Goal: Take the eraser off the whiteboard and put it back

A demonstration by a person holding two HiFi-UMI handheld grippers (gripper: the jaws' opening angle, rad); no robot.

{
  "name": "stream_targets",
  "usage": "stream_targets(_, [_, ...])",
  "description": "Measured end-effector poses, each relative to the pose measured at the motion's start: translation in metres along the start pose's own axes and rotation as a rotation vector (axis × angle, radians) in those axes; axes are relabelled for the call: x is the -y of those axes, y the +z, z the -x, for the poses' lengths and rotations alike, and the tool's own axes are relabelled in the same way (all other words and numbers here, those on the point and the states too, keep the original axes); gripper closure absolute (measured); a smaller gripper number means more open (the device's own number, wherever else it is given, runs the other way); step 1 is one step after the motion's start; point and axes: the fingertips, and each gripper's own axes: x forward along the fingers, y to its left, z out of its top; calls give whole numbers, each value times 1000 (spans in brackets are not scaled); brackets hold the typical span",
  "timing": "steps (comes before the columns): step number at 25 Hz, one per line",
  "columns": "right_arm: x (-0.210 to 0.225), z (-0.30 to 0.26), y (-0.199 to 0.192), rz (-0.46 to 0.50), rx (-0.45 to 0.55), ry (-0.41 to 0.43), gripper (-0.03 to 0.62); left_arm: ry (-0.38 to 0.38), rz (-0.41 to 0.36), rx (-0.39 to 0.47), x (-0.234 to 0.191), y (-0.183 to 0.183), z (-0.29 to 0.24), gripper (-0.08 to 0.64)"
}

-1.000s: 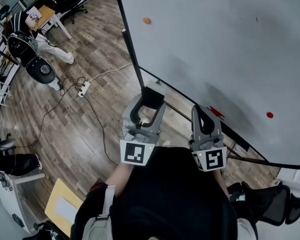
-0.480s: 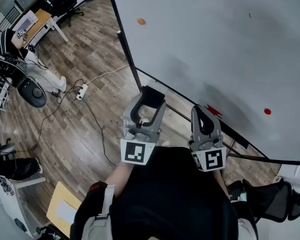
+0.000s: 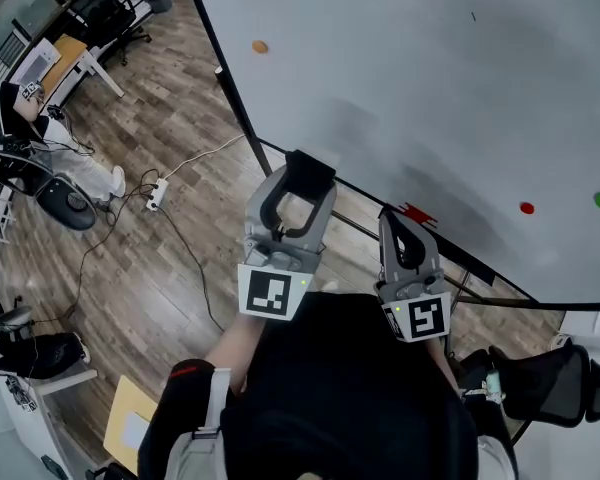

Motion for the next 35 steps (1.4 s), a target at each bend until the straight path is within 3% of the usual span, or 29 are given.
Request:
stream_targets(15, [25,25,-3,12,-24,-131,591,-97,5,52,21,39,-61,328])
stream_targets(35, [55,49,0,13,-28,-280,591,-121,41,56,50,74,-137,328])
